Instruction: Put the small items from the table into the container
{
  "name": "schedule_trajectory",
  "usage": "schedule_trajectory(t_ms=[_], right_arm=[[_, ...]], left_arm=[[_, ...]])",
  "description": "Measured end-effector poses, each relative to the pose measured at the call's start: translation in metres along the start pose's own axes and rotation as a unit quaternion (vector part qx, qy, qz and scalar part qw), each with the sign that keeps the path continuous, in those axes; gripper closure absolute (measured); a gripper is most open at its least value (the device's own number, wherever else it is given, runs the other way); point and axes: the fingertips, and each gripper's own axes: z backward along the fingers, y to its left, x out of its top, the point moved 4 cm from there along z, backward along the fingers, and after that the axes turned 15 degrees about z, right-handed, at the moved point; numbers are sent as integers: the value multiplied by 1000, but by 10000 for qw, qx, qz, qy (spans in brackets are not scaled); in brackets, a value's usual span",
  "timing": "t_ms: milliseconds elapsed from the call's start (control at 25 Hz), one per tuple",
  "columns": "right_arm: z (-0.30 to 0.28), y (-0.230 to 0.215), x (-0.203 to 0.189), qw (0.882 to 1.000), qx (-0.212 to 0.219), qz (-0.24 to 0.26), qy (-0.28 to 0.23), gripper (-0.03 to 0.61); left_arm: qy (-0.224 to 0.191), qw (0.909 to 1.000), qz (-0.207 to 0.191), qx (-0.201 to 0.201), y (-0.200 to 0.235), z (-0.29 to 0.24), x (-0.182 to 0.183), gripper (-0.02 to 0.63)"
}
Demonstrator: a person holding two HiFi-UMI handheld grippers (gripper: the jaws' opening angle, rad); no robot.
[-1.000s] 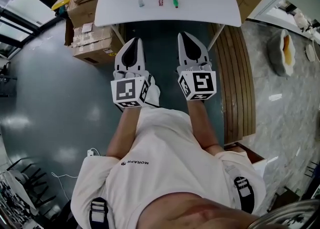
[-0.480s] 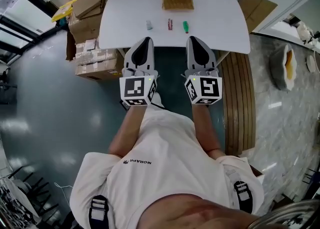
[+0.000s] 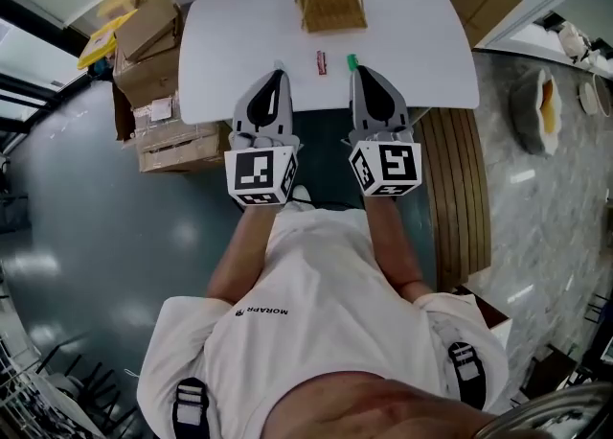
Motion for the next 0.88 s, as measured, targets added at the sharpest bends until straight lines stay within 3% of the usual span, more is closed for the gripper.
schedule_trajectory(t_ms=[360,880], right_arm=[[-35,-42,-18,9999,95,-51,66,574],[-118,-118,-42,9956,910,-180,-159,574]], left_arm=[[93,9998,-5,180,1,-57,-13,611],[-113,9934,-144,1132,0,-135,-18,611]])
